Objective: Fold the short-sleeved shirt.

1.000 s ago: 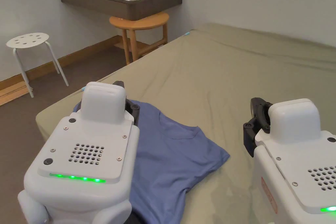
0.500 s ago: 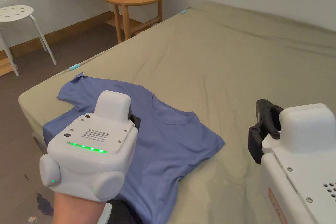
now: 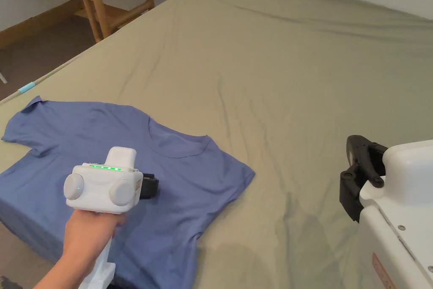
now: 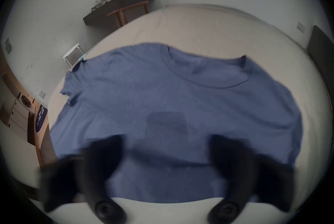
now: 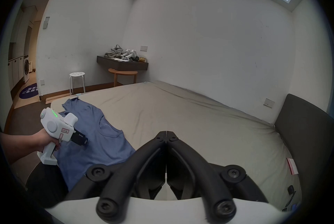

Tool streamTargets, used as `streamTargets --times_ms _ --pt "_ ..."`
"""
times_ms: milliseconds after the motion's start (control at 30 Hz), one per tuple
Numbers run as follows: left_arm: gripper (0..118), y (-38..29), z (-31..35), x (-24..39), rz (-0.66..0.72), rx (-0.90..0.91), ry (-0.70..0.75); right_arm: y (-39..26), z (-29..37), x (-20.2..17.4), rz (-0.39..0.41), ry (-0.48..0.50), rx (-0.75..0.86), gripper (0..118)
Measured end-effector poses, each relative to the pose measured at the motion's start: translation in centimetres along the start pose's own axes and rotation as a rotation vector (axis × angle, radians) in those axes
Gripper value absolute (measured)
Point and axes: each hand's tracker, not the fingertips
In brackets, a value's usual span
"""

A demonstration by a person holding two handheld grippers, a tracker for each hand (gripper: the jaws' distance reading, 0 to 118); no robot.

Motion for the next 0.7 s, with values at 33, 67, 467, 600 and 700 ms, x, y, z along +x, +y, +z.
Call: streamTargets --times_ms 33,67,467,600,700 --pt "113 0.0 -0.7 -0.2 0.0 0.002 -0.005 -0.2 -0.2 0.2 -0.001 -0.006 -0.008 1" --pt "116 -0.2 -0.8 -0.3 0.001 0.015 -0.011 -0.3 -0.3 0.3 -0.001 -0.011 -0.015 1" --pt "0 0.3 0.5 1.8 -0.079 0.08 -0.013 -1.4 -1.3 0.6 -0.014 -0.027 -0.06 1" --pt "0 0.8 1.4 1.8 -0.034 0.04 -0.095 -1.1 -0.7 0.5 0.007 -0.027 -0.054 1" --pt "0 1.0 0.7 -0.7 0.042 0.065 -0.175 -0.9 0.1 0.7 0.008 -0.035 -0.043 1"
